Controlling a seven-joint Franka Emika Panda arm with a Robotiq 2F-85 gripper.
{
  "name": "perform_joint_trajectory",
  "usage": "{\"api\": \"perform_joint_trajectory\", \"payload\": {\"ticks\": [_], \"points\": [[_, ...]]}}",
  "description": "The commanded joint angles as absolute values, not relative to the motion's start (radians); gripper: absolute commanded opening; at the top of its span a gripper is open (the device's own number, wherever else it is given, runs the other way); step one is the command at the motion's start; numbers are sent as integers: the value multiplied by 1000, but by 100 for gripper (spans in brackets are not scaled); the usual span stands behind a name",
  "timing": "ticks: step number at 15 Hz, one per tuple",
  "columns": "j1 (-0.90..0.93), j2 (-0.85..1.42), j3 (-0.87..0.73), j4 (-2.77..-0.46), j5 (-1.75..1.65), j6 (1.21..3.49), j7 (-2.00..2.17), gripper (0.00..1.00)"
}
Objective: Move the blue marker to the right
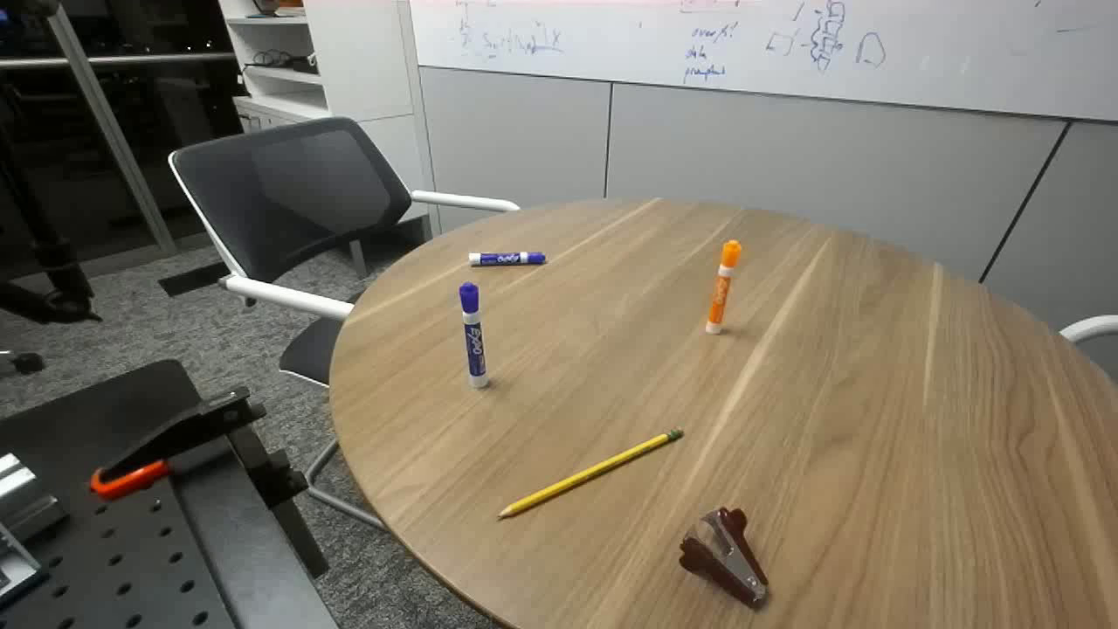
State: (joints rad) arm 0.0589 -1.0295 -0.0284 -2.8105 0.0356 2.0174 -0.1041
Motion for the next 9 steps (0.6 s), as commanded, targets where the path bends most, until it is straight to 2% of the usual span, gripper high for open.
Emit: {"api": "perform_joint_trajectory", "payload": {"ticks": [1,6,9], "points": [[59,-1027,-28,-2811,36,2014,-104,100],[59,-1025,-28,-2817,36,2014,-104,100],[63,-929,-7,-2811,26,2087,-97,100]]}}
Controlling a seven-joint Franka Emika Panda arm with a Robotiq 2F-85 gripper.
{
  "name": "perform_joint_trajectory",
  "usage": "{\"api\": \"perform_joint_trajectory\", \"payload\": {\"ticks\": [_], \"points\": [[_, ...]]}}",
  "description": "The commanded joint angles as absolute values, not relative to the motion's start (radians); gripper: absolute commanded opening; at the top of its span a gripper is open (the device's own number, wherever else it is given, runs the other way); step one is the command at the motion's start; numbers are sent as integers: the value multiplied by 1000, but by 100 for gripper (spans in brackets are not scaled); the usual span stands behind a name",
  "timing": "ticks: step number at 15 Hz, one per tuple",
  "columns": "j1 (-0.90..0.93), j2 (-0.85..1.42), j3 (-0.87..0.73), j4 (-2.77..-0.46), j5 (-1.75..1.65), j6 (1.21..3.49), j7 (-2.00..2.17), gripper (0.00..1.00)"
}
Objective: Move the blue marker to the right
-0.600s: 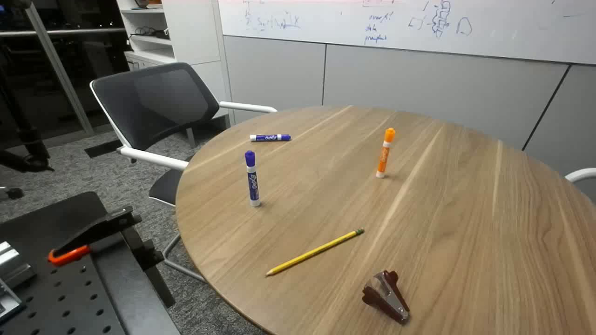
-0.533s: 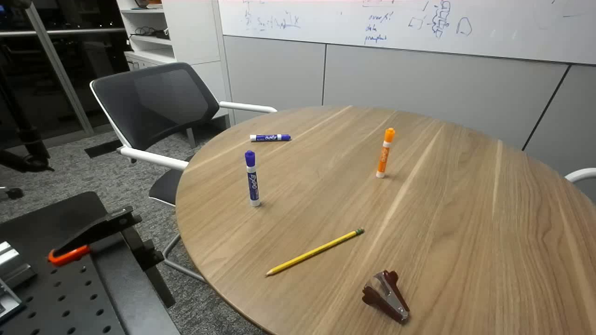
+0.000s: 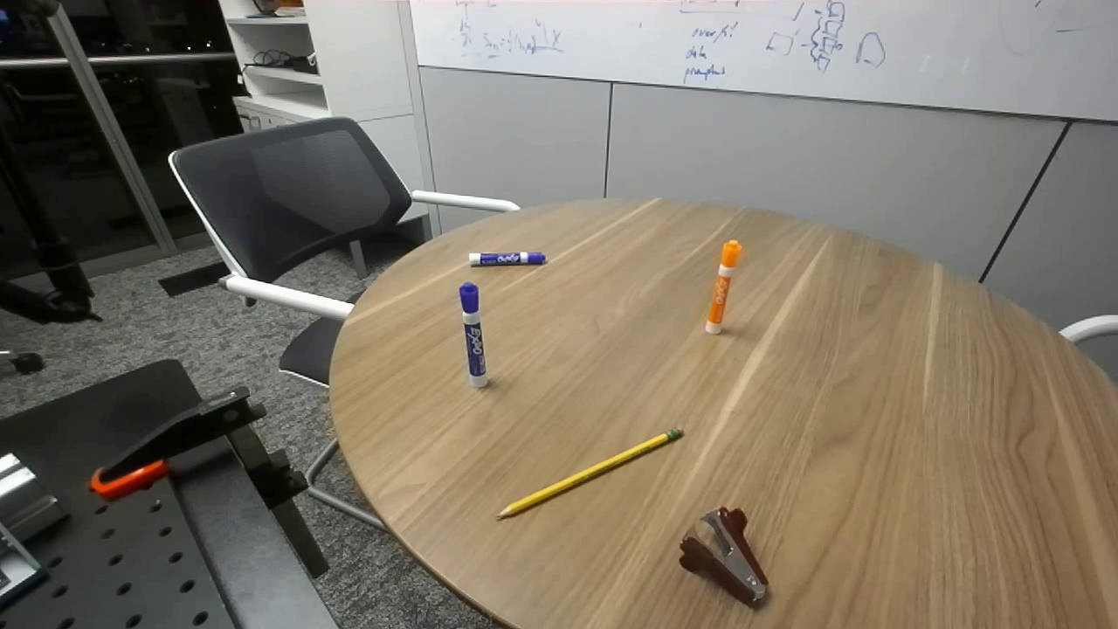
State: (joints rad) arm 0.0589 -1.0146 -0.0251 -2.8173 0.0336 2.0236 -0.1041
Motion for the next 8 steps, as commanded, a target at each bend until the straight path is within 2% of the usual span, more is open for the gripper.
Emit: {"api": "perform_joint_trajectory", "payload": {"ticks": [1,8], "points": [[66,-880,1,-2802,25,2125,-95,100],[58,-465,29,-2741,14,2510,-81,100]]}}
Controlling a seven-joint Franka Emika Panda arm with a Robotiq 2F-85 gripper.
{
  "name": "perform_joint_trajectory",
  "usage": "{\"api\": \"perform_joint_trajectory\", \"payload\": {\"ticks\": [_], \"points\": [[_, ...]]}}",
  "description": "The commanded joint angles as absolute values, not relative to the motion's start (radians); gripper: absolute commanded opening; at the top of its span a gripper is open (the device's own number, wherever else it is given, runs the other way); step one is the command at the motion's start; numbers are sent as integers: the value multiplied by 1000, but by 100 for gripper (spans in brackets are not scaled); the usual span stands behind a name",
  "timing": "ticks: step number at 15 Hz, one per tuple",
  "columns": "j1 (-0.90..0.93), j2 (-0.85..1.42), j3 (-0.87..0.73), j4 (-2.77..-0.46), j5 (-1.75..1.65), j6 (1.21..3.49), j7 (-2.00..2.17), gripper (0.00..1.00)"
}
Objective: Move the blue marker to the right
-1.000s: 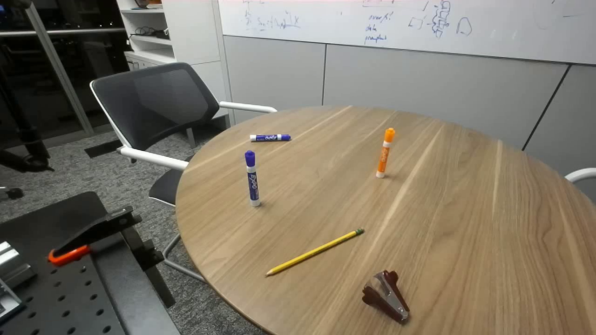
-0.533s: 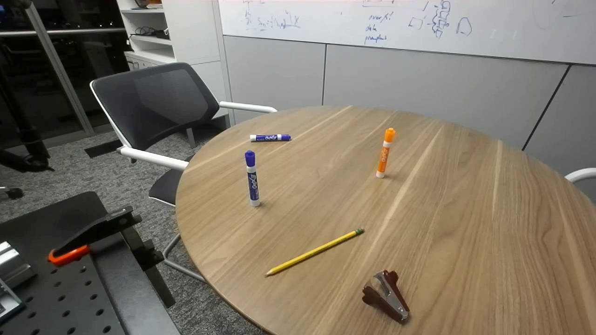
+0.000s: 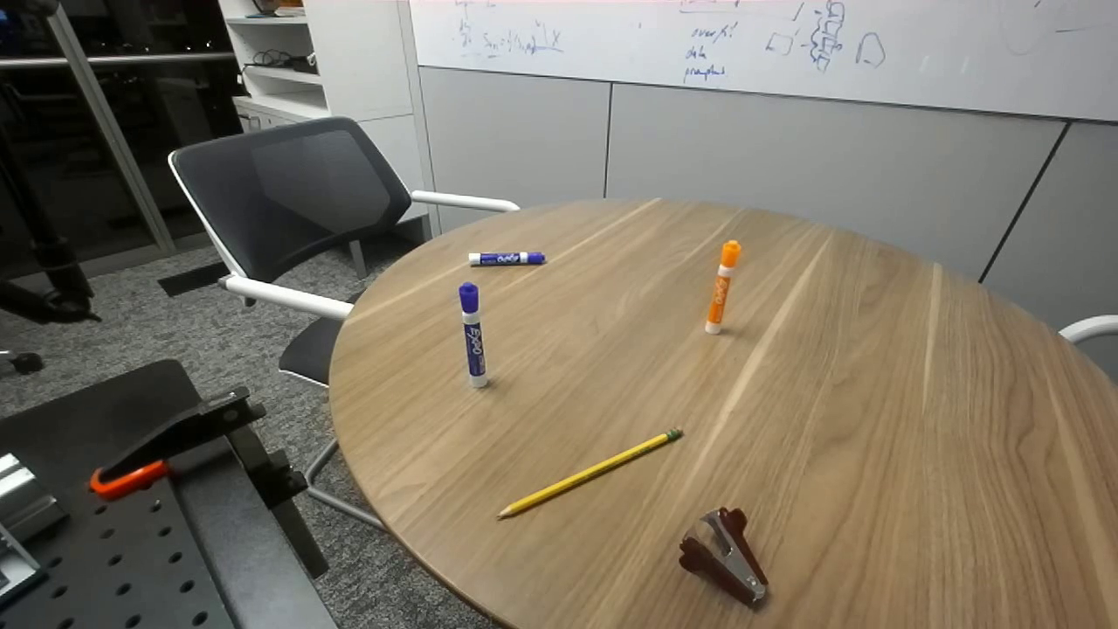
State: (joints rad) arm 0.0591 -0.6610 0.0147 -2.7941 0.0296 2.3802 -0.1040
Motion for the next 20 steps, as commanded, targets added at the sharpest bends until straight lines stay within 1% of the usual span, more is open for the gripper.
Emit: {"api": "perform_joint_trajectory", "payload": {"ticks": [1,6,11,16,20], "points": [[57,-400,38,-2719,13,2547,-66,100],[51,-76,74,-2547,-19,2642,-10,100],[72,199,66,-2299,-123,2532,114,100],[115,372,59,-2132,-126,2413,143,100],[150,431,51,-2079,-134,2362,169,100]]}}
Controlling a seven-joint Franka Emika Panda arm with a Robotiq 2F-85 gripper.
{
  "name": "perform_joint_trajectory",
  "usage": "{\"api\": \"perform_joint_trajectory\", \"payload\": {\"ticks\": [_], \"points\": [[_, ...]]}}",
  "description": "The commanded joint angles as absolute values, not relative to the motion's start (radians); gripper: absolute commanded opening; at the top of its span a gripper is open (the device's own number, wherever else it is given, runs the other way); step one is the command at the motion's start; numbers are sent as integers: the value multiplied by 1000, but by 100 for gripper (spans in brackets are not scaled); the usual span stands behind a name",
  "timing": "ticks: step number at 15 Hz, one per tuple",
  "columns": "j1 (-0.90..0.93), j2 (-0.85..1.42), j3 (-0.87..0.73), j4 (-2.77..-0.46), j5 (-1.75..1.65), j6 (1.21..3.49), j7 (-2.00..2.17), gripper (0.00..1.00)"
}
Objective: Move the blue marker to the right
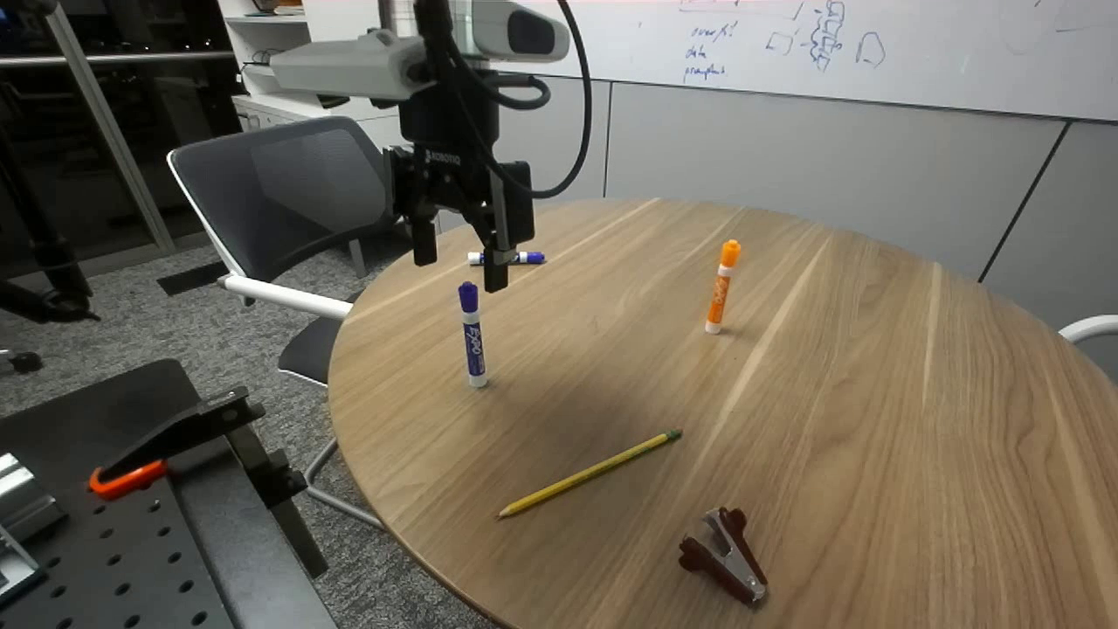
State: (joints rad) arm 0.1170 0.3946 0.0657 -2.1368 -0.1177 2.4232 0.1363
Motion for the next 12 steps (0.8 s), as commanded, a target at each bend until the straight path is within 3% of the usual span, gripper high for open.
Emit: {"api": "perform_joint_trajectory", "payload": {"ticks": [1,12], "points": [[157,438,48,-2075,-137,2358,179,100],[198,533,22,-2018,-137,2382,262,100]]}}
